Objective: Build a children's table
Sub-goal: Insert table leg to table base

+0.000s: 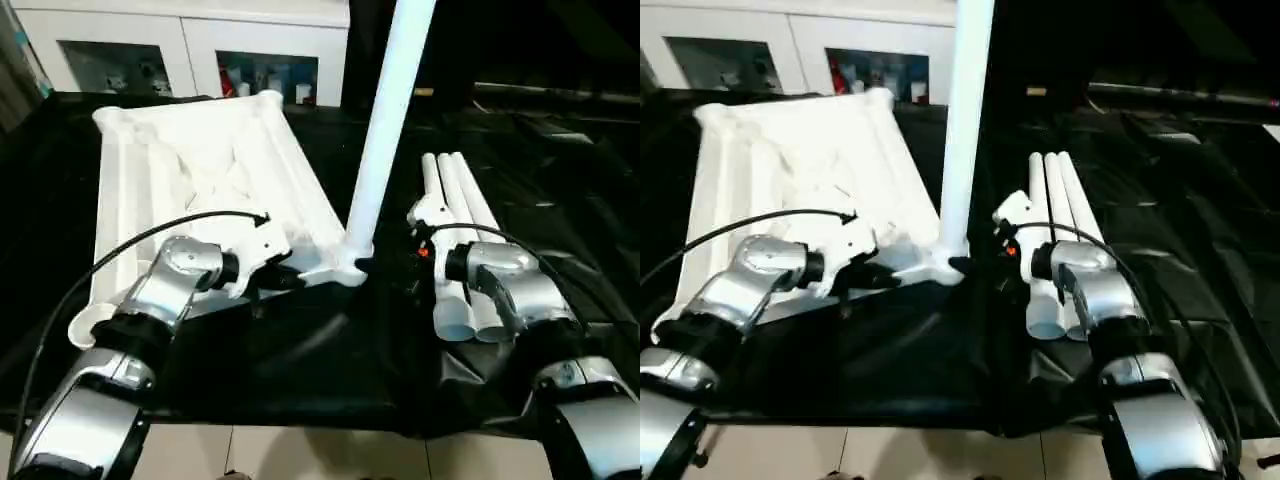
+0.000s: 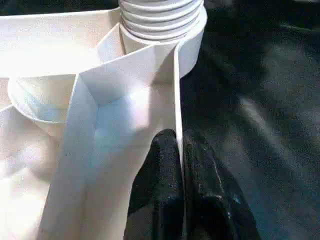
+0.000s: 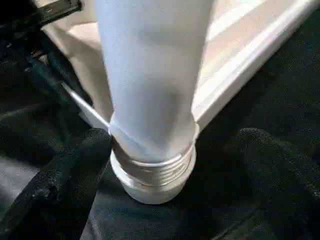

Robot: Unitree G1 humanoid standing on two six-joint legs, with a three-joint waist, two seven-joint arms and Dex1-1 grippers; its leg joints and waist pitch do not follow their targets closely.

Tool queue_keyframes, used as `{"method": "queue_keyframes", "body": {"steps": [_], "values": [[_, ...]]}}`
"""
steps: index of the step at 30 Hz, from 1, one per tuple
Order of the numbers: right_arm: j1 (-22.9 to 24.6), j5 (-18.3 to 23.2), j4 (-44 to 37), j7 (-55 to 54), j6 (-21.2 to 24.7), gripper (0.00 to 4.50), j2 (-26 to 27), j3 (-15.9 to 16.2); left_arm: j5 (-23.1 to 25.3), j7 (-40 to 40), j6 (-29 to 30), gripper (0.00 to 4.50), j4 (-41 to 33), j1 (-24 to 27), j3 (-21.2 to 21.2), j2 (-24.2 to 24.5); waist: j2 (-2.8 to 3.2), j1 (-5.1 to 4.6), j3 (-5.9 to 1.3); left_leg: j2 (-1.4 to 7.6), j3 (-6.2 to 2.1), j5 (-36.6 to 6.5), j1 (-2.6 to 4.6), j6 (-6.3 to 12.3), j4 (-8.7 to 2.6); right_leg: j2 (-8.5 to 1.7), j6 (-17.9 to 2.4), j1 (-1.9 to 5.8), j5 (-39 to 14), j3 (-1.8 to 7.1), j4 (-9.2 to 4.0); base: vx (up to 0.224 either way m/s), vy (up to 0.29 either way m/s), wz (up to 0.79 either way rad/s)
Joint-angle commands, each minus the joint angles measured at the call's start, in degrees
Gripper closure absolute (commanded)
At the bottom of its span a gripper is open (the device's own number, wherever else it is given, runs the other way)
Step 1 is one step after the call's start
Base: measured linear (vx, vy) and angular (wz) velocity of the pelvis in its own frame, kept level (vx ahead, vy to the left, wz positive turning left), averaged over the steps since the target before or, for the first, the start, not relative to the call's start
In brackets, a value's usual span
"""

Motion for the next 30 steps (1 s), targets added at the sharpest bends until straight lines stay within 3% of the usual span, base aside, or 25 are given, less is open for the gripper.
{"method": "queue_keyframes", "body": {"steps": [1,5,8,15,22,30], "values": [[0.80,0.29,-2.41,1.19,0.90,0.10,-1.00,0.77,-0.83,-2.42,-0.79,4.50,-1.66,0.38,-1.24,-0.07,0.10,0.18,-3.64,2.88,-0.72,-8.59,1.14,2.71,-3.31,-3.56,-14.60,3.32,-5.95,2.68,-2.57,0.000,0.000,0.00],[2.00,-0.47,-4.05,2.97,0.28,0.10,-1.92,1.97,-1.66,-4.70,-0.96,4.50,-3.28,1.05,-1.42,0.37,-0.07,0.73,-3.83,2.72,-0.62,-5.92,1.05,3.85,-2.91,-3.49,-15.17,3.41,-2.01,2.69,-2.03,0.000,0.000,0.00],[2.88,-0.91,-5.16,4.22,-0.26,0.10,-2.47,2.69,-1.86,-5.71,-0.92,4.50,-4.46,1.55,-1.62,0.58,-0.07,1.11,-3.77,2.71,-0.57,-5.97,1.03,4.15,-2.82,-3.48,-15.21,3.34,-2.37,2.68,-2.00,0.000,0.000,0.00],[3.35,-0.77,-5.29,4.15,-0.83,0.10,-1.83,3.27,-2.53,-7.67,-0.17,4.50,-7.51,3.07,-2.34,0.65,0.07,1.02,-3.69,2.81,-0.78,-8.74,1.14,2.37,-3.00,-3.52,-14.15,3.22,-6.55,2.72,-2.32,0.000,0.000,0.00],[4.01,-1.06,-5.14,4.67,-1.64,0.10,-1.33,4.33,-2.05,-8.03,0.10,4.50,-8.83,3.79,-3.07,0.19,0.09,1.12,-3.94,2.64,-0.76,-6.69,1.07,3.08,-2.72,-3.41,-14.79,3.42,-2.80,2.63,-1.84,0.000,0.000,0.00],[4.01,-0.50,-4.40,5.30,-1.81,0.10,-0.46,4.22,-2.00,-7.97,0.69,4.50,-9.79,4.31,-3.28,0.26,0.23,1.11,-3.83,2.68,-0.85,-8.39,1.05,2.60,-2.74,-3.47,-14.53,3.35,-5.16,2.62,-2.02,0.000,0.000,0.00]]}}
